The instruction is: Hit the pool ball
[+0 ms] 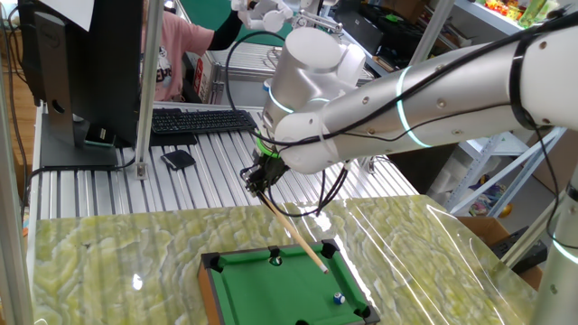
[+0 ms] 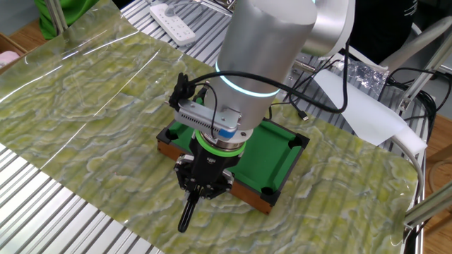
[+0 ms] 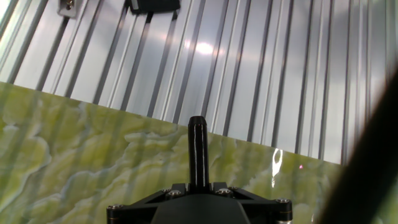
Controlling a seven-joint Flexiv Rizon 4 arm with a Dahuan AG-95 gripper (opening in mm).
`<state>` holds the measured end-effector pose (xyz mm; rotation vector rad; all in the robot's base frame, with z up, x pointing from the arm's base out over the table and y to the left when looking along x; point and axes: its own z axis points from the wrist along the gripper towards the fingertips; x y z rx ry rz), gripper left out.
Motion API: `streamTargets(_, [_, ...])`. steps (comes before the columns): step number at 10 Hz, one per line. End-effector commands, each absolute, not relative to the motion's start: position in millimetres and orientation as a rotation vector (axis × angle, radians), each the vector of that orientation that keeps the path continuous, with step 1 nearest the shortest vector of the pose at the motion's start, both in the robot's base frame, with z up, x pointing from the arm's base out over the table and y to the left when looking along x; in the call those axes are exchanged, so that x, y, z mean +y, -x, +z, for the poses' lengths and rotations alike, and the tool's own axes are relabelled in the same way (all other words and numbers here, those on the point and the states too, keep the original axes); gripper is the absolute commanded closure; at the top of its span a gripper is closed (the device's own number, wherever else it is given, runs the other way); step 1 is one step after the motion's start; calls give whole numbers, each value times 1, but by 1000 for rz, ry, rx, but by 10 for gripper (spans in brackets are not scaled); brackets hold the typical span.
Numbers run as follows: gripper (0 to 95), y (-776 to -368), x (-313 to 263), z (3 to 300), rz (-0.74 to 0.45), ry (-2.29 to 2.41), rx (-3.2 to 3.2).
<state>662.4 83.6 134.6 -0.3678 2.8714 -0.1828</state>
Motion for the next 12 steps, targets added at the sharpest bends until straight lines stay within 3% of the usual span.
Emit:
streamTargets(1, [950, -663, 84, 135, -184, 369, 2873])
streamTargets(12, [950, -663, 84, 135, -189, 369, 2871])
